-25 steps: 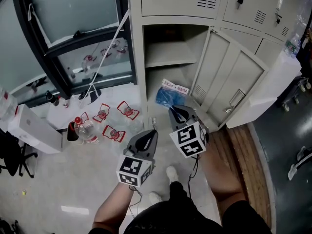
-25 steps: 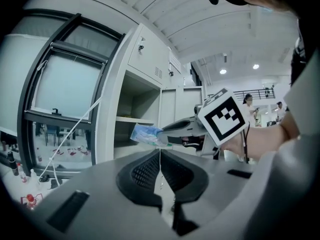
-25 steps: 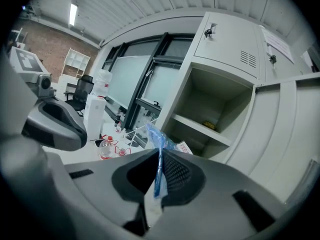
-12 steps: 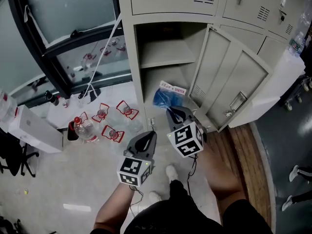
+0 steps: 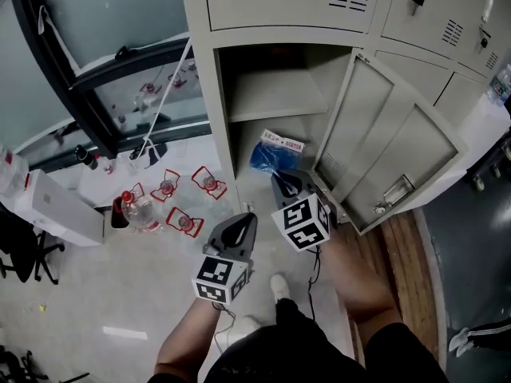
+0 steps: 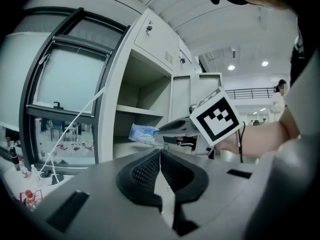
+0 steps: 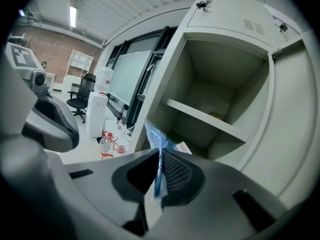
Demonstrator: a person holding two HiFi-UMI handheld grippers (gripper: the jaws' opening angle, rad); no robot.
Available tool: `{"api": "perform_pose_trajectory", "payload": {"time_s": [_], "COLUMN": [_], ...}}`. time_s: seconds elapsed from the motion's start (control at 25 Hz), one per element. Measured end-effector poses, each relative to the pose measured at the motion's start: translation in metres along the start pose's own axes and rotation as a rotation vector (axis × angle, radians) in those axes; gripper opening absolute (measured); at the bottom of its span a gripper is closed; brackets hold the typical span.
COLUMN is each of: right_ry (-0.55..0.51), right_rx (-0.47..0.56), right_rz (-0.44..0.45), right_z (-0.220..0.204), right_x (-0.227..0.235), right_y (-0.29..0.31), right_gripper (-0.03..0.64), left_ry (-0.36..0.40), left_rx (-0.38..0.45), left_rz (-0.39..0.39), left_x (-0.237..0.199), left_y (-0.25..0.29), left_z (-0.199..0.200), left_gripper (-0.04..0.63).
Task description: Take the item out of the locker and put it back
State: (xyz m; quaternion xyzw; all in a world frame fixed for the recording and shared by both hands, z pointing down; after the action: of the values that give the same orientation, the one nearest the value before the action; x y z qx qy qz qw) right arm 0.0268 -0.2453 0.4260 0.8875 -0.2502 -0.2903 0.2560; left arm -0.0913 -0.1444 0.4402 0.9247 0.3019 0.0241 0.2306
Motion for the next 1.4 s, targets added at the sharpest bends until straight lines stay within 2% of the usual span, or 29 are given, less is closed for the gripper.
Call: {"api": "perform_pose_trajectory", "payload": {"time_s": [0.84, 1.4], "right_ry": [-0.024, -0.045], "right_rx": [-0.058, -0.114], "right_rz": [0.057, 0.087], "right_z": [0.010, 0.001], "right_x": [0.044, 0.052], "right_y": [0.119, 0.162], "right_gripper": [0.017, 0.017], "left_ry": [-0.043, -0.085], "left_rx": [-0.034, -0.041], "left_rz": [0.049, 0.058], "left_x": [-0.045, -0.055], "left_y": [0.060, 0.082], "left_z": [0.015, 0.012], "left_gripper": [0.008, 0.008]}}
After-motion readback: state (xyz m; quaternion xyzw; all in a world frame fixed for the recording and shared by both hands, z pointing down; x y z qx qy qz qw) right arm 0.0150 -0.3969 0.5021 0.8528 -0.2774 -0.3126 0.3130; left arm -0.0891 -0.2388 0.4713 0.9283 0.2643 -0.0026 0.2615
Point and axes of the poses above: the fingertips, and each gripper's own axes: y forward along the fingers, x to its right, z out of its top, the point moved 7 cm from there along -y, backward along the fingers, and after that the axes turned 15 degrees about -x, right-handed, at the moved point
